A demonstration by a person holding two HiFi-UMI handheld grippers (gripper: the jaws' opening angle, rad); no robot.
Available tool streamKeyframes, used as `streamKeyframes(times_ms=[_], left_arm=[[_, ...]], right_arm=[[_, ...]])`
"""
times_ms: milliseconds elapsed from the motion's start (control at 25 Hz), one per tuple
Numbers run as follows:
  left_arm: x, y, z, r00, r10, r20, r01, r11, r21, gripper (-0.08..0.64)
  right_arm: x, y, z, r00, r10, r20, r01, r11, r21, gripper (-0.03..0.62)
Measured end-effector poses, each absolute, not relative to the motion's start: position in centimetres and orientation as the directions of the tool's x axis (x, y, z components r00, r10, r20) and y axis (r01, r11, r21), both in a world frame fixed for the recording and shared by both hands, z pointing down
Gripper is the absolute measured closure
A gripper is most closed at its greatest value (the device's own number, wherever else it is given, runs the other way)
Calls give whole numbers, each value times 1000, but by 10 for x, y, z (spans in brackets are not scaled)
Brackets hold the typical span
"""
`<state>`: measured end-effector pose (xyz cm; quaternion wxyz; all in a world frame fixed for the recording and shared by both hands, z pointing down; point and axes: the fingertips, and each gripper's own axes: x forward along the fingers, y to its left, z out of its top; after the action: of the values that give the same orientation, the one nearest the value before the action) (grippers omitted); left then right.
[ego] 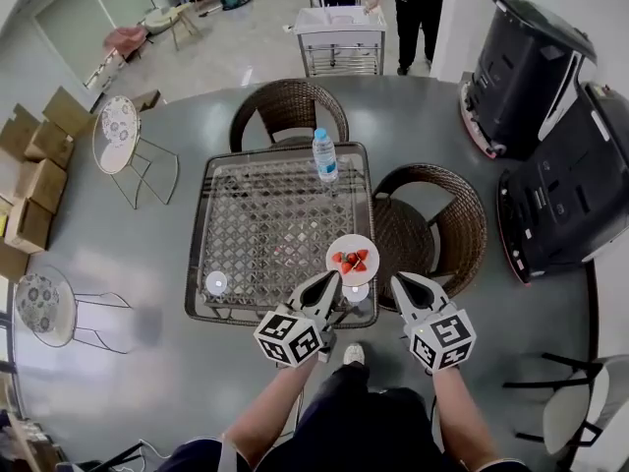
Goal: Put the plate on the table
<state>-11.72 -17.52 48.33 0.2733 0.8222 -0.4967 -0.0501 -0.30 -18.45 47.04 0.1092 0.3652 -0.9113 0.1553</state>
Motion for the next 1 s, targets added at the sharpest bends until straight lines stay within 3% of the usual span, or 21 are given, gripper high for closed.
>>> streamKeyframes(times_ms=[360,1000], left_arm=[[-84,-153,409,599,-792,120,-787,-554,271,552],[-88,-147,386,593,-798,104,-789,-551,270,552]], right_arm=[[-17,-187,428,-741,-643,195,-671,714,-199,588],[-37,-177,388,-789,-606,104,-615,776,-140,588]])
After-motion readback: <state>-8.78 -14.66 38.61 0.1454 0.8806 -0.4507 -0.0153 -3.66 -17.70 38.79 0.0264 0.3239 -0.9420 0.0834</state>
